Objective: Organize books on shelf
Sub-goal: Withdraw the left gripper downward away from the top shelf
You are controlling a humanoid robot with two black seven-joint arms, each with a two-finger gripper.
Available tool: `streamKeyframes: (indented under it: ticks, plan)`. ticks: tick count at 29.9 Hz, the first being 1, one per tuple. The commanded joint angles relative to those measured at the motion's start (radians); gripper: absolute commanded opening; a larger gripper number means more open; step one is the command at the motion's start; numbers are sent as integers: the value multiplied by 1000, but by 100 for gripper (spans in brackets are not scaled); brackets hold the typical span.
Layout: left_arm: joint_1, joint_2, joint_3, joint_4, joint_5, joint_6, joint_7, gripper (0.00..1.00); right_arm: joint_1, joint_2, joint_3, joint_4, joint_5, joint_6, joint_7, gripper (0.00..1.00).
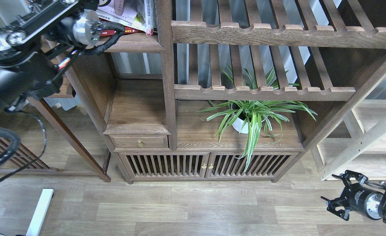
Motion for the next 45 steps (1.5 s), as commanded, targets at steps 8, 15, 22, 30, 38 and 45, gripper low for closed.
streamKeyframes:
  ticks: [8, 15, 22, 30, 38, 45]
  plan:
    - [17, 185, 29, -182, -76, 1, 33, 91, 1, 6, 0, 0, 0, 1, 0, 86]
    - [42, 334, 80, -363, -152, 1, 51, 91, 0, 9, 0, 0, 0, -1, 0, 85]
    - [163, 443, 86, -531, -161, 1, 80, 91, -5, 8, 0, 0, 0, -1, 0, 86]
    - [414, 503, 86, -653, -164, 1, 90, 91, -28, 9, 0, -2, 3, -11, 0, 86]
    - [741, 487, 88, -650, -83, -78, 70, 91, -42, 15, 0, -11, 74, -28, 0, 99]
    - [1002, 466, 88, -636, 22, -107, 22, 91, -71, 6, -2, -21, 104, -57, 0, 99]
